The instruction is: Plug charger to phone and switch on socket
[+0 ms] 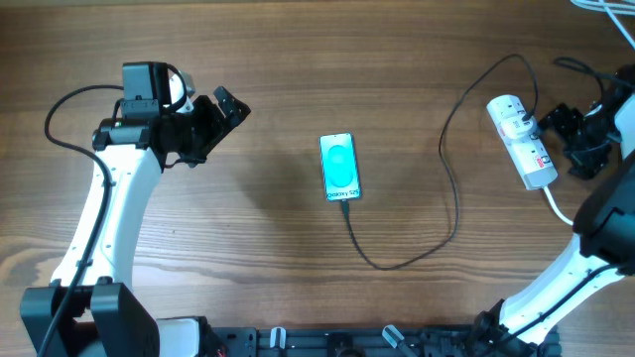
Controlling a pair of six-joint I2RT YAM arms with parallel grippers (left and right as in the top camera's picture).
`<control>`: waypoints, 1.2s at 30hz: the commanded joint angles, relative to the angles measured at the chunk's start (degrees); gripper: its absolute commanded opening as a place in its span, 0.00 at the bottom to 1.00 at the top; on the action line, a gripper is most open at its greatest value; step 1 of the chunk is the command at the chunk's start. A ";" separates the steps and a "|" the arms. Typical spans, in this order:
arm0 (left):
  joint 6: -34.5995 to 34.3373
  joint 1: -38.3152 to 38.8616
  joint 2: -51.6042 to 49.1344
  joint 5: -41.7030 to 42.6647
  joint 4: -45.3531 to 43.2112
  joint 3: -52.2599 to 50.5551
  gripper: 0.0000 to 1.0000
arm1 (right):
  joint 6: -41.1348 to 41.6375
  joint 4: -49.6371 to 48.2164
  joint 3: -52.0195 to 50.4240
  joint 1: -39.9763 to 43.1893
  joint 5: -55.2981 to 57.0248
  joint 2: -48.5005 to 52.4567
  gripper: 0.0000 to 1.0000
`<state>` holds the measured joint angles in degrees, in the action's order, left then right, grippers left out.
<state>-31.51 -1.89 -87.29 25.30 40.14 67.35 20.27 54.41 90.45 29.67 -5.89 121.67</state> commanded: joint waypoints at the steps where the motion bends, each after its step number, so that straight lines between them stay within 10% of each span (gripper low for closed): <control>1: 1.29 -0.22 0.17 -0.33 -0.02 0.02 1.00 | -0.74 -0.20 -1.03 -1.01 1.01 0.87 1.00; 26: 1.29 -0.22 0.15 -0.33 -0.02 0.02 1.00 | -0.79 -1.18 -4.57 -2.84 4.61 0.87 1.00; 36: 1.29 -0.22 0.17 -0.33 -0.02 0.02 1.00 | -11.74 10.88 9.42 -2.45 4.57 -0.15 1.00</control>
<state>-31.53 -1.89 -87.29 25.32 40.14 67.35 14.83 63.90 96.71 27.51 -2.26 121.56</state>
